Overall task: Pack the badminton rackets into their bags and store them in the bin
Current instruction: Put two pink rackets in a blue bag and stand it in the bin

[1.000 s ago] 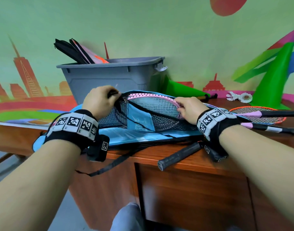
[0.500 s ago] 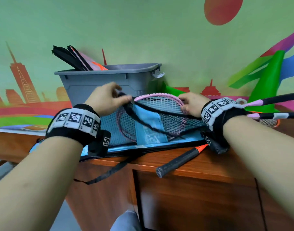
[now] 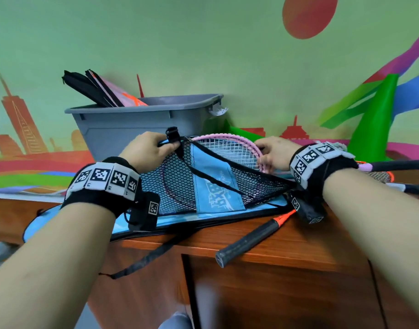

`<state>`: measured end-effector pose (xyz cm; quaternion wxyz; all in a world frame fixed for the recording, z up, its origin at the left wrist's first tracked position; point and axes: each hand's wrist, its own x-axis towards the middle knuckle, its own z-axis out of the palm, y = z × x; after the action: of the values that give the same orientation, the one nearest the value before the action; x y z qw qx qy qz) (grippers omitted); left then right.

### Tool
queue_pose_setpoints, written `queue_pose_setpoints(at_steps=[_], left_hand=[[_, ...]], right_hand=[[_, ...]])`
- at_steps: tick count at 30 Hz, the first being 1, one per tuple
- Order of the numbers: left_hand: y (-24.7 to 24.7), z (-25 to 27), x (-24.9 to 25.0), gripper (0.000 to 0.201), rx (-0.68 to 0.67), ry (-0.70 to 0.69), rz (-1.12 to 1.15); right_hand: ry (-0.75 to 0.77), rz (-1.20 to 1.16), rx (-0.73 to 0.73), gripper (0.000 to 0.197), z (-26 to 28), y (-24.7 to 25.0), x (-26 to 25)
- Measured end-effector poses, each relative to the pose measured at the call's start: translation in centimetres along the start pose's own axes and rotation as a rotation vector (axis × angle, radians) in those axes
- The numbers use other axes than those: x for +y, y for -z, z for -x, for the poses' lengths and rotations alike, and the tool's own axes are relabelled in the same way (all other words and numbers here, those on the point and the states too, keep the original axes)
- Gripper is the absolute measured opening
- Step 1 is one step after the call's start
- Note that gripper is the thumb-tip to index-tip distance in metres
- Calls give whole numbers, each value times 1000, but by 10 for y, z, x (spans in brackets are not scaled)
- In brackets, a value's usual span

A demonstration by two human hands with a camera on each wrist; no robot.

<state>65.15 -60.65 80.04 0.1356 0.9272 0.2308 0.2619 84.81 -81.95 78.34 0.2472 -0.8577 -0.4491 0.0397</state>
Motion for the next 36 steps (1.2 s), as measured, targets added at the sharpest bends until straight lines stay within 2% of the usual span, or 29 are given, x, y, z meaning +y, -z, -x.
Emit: queue_pose_setpoints(at_steps=[2, 5, 8, 14, 18, 20, 24, 28, 33, 36], left_hand=[[-6, -2, 3, 32, -40, -4, 13], [-15, -7, 3, 34, -44, 8, 42], [-19, -13, 3, 34, -35, 22, 31], [-28, -15, 1, 33, -21, 71, 37], [-28, -14, 0, 33, -30, 80, 55], [-27, -12, 0, 34, -38, 70, 64], [-26, -11, 1, 34, -62, 65, 72], [-23, -7, 3, 40, -80, 49, 69], [-15, -6, 19, 38, -77, -19, 5], [-18, -8, 20, 39, -93, -30, -23]], right_hand=[[-2, 76, 19, 10, -4, -10, -1], [-37, 144, 64, 21, -12, -31, -1], [-81, 17, 86, 32, -20, -50, 3], [-121, -48, 169, 79, -23, -75, 16], [-111, -27, 204, 92, -16, -81, 17], [-105, -37, 222, 87, -14, -80, 18], [-71, -28, 259, 62, -12, -73, 13], [-73, 95, 245, 58, -5, -67, 3], [8, 188, 231, 25, -1, -58, -10], [30, 163, 226, 31, -3, -55, -16]])
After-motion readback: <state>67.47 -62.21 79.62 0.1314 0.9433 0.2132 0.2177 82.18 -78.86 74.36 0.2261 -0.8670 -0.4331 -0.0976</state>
